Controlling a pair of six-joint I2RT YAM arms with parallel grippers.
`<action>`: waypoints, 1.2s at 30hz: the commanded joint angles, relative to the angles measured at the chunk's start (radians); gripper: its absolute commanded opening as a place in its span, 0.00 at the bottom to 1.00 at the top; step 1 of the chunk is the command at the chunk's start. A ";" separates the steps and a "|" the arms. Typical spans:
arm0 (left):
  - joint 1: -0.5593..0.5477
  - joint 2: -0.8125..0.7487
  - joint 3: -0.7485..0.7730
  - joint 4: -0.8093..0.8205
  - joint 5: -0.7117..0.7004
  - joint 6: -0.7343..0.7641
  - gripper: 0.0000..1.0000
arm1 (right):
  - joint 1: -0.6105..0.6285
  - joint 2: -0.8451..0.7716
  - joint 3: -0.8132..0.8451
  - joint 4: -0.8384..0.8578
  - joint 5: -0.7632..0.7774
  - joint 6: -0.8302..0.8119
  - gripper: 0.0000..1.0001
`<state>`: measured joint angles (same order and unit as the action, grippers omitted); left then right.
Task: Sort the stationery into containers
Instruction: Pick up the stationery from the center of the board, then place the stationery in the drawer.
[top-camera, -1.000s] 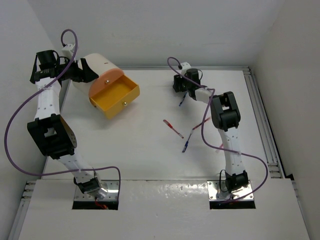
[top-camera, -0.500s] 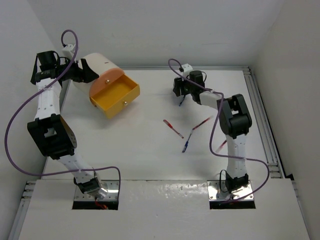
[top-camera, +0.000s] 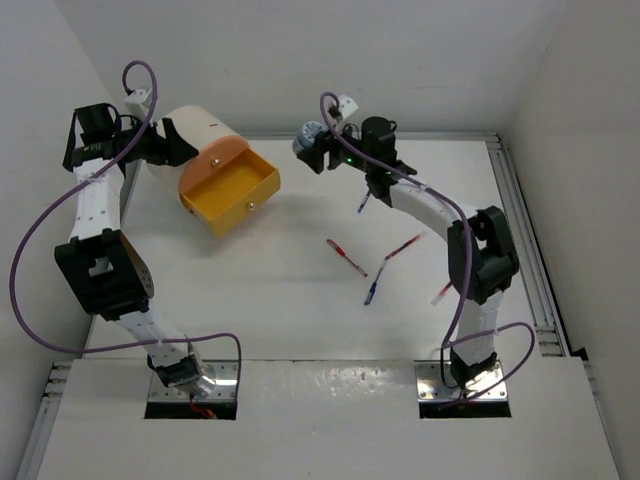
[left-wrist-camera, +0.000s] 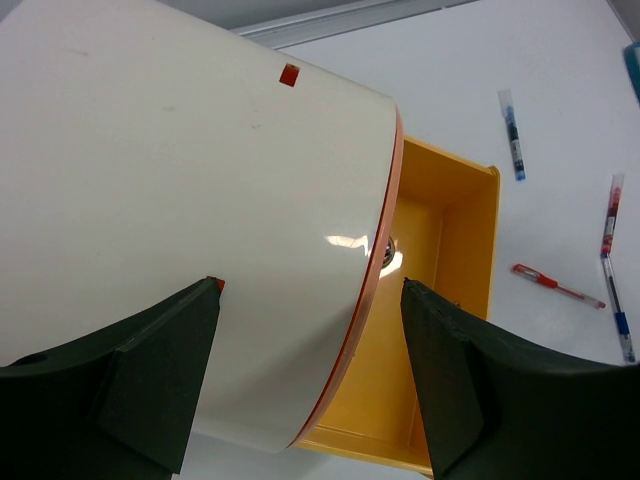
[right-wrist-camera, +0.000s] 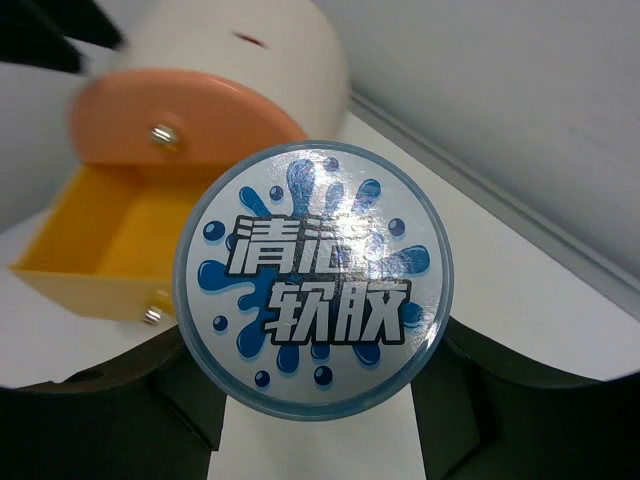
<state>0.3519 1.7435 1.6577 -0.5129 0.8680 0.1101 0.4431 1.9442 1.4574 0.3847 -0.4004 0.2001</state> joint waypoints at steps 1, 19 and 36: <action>-0.028 -0.007 -0.044 -0.023 -0.009 -0.024 0.79 | 0.090 0.007 0.141 0.077 -0.086 0.050 0.00; -0.041 -0.050 -0.113 0.014 -0.001 -0.029 0.79 | 0.286 0.297 0.418 0.002 -0.060 -0.014 0.00; -0.041 -0.027 -0.102 0.008 -0.001 -0.027 0.79 | 0.293 0.453 0.574 -0.041 -0.014 -0.057 0.00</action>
<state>0.3325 1.6962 1.5703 -0.4221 0.8513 0.0994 0.7303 2.3936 1.9774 0.2787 -0.4187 0.1699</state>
